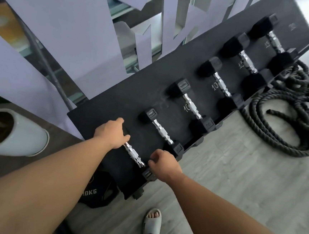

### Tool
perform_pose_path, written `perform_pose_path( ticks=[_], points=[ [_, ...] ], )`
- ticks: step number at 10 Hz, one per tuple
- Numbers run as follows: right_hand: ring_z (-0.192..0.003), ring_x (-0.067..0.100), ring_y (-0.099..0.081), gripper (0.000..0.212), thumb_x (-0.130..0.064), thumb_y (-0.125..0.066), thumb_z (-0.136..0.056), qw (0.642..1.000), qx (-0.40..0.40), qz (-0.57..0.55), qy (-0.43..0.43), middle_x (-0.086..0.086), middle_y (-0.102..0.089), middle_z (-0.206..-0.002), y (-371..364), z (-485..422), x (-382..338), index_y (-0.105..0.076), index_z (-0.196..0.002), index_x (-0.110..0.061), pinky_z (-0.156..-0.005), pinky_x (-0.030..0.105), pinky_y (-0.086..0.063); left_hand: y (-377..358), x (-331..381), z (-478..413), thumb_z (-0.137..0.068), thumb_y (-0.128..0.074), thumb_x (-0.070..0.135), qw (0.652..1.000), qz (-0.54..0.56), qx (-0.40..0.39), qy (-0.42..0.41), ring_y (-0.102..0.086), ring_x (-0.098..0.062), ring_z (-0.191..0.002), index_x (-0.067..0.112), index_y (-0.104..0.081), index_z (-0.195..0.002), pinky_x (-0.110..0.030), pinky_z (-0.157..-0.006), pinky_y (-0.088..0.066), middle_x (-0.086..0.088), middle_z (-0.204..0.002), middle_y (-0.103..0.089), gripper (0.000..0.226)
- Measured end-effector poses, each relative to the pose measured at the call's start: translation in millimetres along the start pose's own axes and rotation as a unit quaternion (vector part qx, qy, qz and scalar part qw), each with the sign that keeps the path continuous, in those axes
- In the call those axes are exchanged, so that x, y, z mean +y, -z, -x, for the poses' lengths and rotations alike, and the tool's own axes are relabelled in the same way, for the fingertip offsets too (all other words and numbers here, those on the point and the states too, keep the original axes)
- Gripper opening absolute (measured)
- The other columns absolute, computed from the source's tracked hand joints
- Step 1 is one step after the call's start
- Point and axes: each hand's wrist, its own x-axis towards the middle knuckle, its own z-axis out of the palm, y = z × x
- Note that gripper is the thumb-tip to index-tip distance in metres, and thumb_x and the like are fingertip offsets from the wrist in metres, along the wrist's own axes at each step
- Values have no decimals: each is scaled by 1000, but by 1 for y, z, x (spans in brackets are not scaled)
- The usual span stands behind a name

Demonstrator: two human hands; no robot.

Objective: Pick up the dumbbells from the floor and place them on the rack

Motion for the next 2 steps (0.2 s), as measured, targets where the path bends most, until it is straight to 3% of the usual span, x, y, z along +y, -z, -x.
perform_pose_path(
  ticks=[2],
  points=[
    [-96, 17, -66, 20, -25, -59, -88, 998, 15, 38, 48, -5, -72, -101, 88, 48, 17, -70, -103, -21, -82, 28, -52, 52, 24, 35, -84, -65, 58, 1000, -7, 6, 1, -66, -20, -103, 33, -63, -124, -34, -79, -53, 7, -115, -68, 47]
  ],
)
